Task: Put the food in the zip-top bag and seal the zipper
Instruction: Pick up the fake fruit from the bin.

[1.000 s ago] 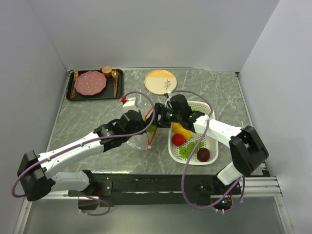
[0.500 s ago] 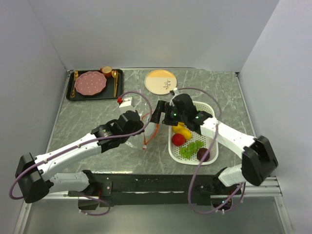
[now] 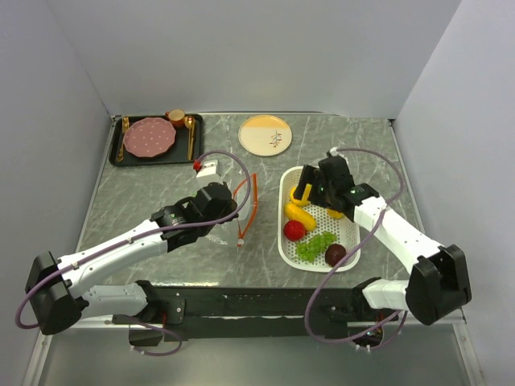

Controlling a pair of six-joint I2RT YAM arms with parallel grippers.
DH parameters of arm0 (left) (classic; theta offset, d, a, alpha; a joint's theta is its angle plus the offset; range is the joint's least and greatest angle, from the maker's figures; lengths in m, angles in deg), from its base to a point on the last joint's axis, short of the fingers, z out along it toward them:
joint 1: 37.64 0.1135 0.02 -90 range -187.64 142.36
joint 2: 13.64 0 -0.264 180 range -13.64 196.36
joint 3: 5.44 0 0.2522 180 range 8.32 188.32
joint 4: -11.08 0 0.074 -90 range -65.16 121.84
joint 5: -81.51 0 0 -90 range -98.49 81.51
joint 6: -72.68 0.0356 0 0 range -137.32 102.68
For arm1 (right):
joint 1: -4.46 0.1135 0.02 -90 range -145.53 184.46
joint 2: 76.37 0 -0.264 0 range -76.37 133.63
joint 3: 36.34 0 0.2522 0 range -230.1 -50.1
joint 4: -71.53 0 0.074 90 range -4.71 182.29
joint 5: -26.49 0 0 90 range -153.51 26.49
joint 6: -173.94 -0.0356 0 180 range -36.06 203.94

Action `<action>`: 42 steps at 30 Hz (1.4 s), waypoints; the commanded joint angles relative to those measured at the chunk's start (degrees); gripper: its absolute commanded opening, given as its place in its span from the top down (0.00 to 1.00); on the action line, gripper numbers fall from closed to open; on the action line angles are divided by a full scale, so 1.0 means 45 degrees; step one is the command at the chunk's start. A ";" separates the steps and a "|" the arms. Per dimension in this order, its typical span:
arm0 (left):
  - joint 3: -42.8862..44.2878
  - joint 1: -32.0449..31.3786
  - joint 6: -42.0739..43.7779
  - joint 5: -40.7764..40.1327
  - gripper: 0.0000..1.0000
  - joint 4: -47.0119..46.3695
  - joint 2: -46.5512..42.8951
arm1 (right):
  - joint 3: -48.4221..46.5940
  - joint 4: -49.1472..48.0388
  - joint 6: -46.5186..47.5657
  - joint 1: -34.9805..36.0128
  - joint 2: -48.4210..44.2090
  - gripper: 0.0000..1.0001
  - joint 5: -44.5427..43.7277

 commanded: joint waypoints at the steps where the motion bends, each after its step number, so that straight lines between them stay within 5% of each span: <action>1: 0.0070 0.0009 -0.0013 -0.0039 0.99 -0.0079 -0.0149 | 0.0307 0.0846 0.1308 -0.0038 0.0229 0.00 0.0198; 12: 0.0264 0.0028 0.0163 0.0019 0.99 0.0077 0.0085 | 0.0229 0.0962 0.1605 -0.0135 0.2084 0.00 -0.0073; 23: -0.0009 0.0009 0.0221 0.0116 0.99 -0.0274 -0.0071 | 0.1495 0.2701 -0.0856 -0.0311 -0.1797 0.01 -0.1326; 27: 0.0108 0.0028 0.0573 0.0370 0.99 -0.0411 0.0202 | 0.2785 0.2430 -0.1676 -0.0272 -0.2816 0.13 0.0118; 39: 0.0050 0.0028 0.0592 0.0605 0.99 -0.0509 0.0241 | 0.4662 0.1865 -0.2909 -0.0135 -0.3523 0.19 0.0804; 42: 0.0031 0.0009 0.0515 0.0508 0.99 -0.0411 0.0164 | 0.4546 0.1783 -0.2870 -0.0135 -0.2684 0.33 0.0533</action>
